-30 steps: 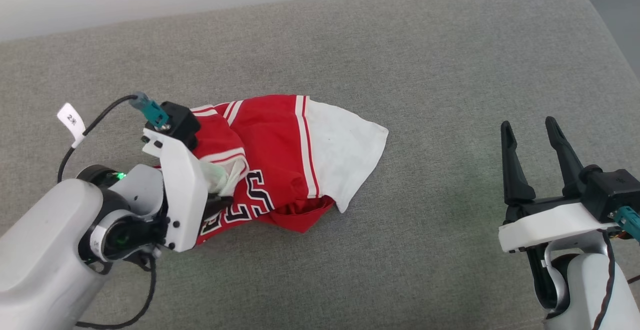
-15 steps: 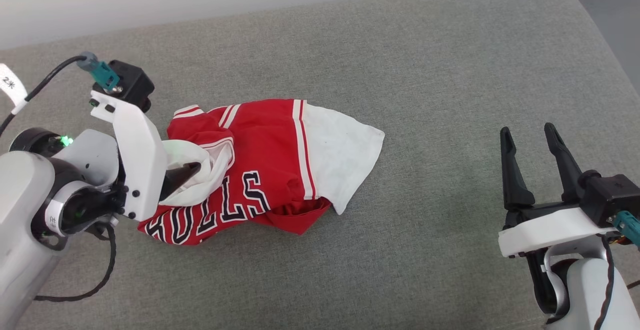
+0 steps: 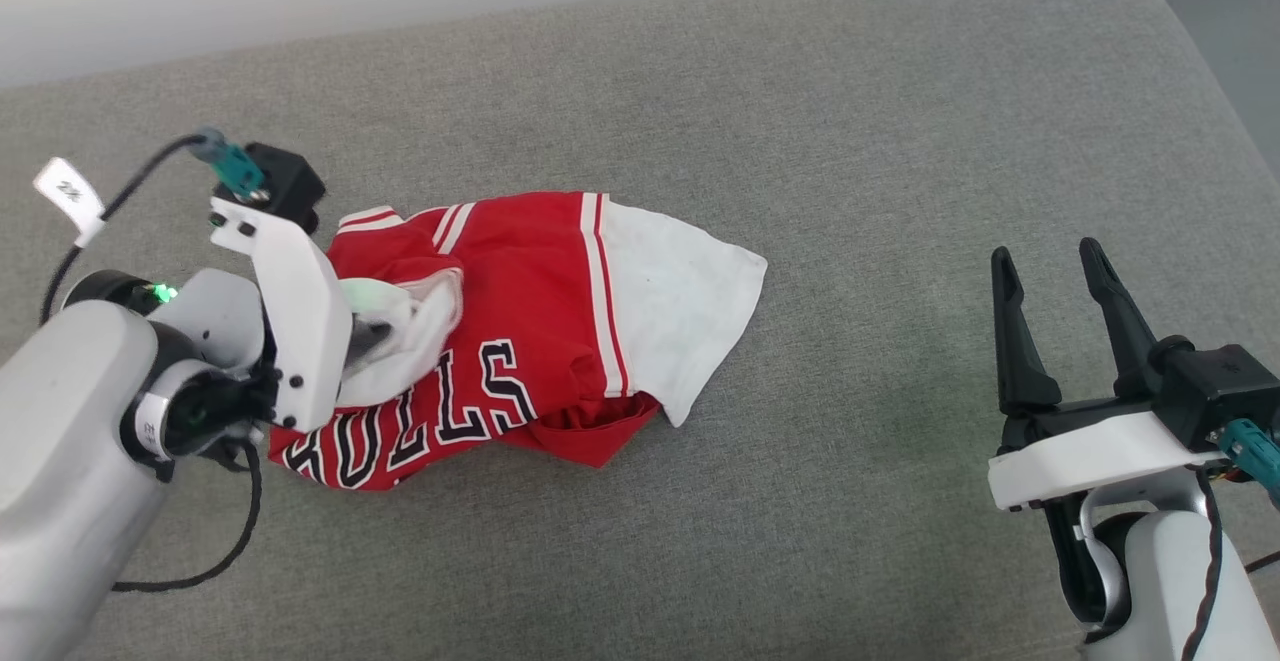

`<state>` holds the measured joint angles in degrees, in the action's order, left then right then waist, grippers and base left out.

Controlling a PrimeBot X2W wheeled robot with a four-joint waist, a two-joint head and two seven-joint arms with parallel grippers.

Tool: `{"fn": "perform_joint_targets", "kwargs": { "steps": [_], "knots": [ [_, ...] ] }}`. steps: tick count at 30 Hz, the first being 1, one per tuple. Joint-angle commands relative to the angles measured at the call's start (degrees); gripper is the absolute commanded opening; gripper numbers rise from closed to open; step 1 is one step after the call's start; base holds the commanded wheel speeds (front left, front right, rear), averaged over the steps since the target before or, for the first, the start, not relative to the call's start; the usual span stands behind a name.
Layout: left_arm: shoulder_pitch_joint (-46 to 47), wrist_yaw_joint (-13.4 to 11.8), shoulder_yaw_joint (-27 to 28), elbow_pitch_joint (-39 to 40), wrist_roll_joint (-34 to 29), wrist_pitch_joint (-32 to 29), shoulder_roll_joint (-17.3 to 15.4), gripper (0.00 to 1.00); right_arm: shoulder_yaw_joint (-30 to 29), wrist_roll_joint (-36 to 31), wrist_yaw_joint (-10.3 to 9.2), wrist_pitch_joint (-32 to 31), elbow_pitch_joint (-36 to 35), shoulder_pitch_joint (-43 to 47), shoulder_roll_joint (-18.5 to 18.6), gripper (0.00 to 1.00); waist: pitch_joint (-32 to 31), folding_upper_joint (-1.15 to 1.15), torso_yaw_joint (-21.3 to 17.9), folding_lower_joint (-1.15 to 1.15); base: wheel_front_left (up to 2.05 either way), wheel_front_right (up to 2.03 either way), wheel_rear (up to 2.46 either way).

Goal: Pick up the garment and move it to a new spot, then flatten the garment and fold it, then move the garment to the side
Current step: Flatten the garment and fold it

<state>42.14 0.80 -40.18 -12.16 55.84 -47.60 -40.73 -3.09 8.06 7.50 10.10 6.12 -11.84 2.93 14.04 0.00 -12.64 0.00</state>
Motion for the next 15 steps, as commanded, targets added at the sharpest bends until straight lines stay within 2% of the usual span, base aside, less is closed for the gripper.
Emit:
{"fn": "perform_joint_targets", "kwargs": {
  "steps": [1, 3, 7, 11, 15],
  "knots": [
    [1.00, 0.39, 0.66, -0.33, 0.44, 0.67, 0.36, 0.00, 0.10, -0.20, -0.02, 0.24, 0.14, -0.34, -0.05, 1.00, -0.10, 0.00, 0.09, 0.00, 0.00, 0.00, 0.00],
    [1.56, 0.41, 1.60, -0.91, 0.59, 1.40, -0.32, 0.00, 0.01, -0.36, -0.02, 0.32, 0.13, -0.26, -0.05, 1.00, -0.29, 0.00, 0.28, 0.00, 0.00, 0.00, 0.00],
    [1.97, -1.48, 3.97, 0.19, 1.18, 2.47, -2.14, 0.00, -0.81, -0.86, -0.02, 0.24, -0.14, 0.29, -0.05, 1.00, -0.81, 0.00, 1.04, 0.00, 0.00, 0.00, 0.00],
    [0.47, -3.97, 6.68, 1.23, 1.24, 3.71, -6.02, 0.00, -1.51, -1.22, -0.02, -0.21, -0.68, 0.62, -0.06, 1.00, -0.98, 0.00, 1.90, 0.00, 0.00, 0.00, 0.00],
    [-2.72, -7.58, 8.94, -0.12, 0.61, 4.91, -10.59, 0.00, -1.59, -1.15, -0.02, -0.44, -1.26, 0.66, -0.06, 1.00, -0.82, 0.00, 2.46, 0.00, 0.00, 0.00, 0.00]
  ]
}}
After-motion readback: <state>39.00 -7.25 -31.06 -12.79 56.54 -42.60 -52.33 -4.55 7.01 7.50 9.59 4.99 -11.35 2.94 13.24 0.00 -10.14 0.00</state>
